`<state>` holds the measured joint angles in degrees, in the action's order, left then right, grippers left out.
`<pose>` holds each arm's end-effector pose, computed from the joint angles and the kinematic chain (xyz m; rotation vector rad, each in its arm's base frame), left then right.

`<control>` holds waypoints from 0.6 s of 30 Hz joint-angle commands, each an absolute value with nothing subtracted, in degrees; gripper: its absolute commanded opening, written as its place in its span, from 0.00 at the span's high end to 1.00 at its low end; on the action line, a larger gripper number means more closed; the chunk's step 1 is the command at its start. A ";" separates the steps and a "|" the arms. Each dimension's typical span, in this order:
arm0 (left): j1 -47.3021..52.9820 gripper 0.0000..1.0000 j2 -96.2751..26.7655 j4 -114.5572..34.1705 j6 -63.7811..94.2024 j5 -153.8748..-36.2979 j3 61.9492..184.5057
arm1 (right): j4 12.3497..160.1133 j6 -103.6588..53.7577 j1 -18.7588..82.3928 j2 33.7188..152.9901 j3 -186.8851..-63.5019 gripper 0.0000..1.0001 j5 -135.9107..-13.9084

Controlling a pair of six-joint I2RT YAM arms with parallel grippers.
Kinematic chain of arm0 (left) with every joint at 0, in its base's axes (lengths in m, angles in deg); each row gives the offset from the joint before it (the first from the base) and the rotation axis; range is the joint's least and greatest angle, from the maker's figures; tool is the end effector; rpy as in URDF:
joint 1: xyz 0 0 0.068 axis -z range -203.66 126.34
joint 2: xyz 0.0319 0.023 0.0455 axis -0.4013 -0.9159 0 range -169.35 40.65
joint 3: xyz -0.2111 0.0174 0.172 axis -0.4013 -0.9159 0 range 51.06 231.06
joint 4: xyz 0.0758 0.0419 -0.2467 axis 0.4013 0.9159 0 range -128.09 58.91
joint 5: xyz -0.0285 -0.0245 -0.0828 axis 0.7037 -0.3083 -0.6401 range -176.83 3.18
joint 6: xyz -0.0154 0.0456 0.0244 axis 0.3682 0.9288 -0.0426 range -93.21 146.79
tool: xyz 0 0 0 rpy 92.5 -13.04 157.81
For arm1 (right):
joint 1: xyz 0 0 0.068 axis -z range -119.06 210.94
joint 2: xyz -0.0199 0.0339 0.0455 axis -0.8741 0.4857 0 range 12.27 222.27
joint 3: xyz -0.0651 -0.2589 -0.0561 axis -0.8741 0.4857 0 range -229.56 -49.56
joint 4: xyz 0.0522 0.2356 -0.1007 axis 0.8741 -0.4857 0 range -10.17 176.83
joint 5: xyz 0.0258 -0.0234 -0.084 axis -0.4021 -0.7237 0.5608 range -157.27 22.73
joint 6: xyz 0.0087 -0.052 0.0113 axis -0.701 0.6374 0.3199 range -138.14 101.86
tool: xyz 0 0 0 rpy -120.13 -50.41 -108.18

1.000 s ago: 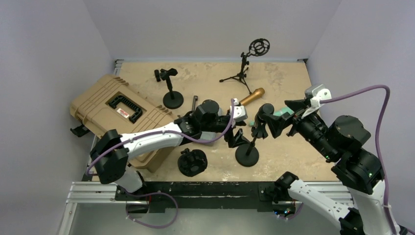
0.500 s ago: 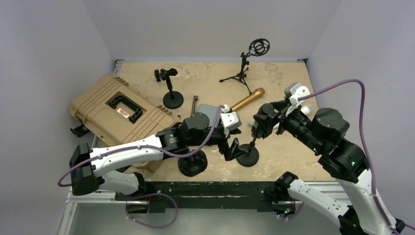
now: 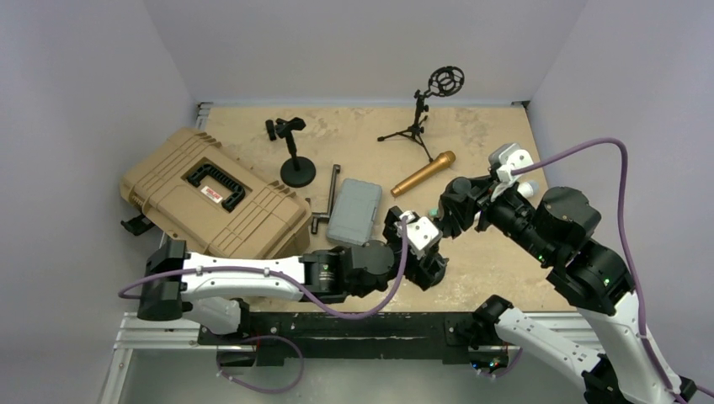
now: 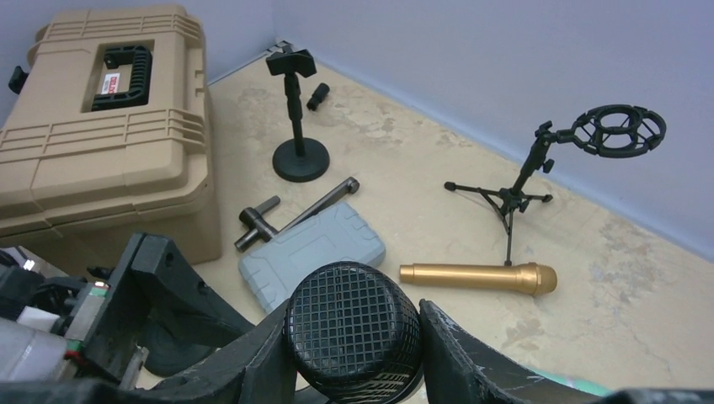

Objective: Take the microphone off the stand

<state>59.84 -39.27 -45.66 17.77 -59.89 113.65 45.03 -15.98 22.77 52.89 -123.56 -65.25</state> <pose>0.0534 -0.3259 0.3398 0.7785 1.6083 -0.7763 0.0792 0.0605 0.4543 -0.5738 1.6394 0.4342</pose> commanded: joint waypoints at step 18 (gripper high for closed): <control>68.53 0.25 -68.62 -118.75 70.68 -21.17 129.36 | 51.80 -26.21 22.79 51.07 -120.91 1.00 -56.72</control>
<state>67.98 -65.74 -95.15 51.32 -25.68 123.66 48.13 -19.70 22.75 52.44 -121.65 -61.92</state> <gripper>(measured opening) 0.817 0.470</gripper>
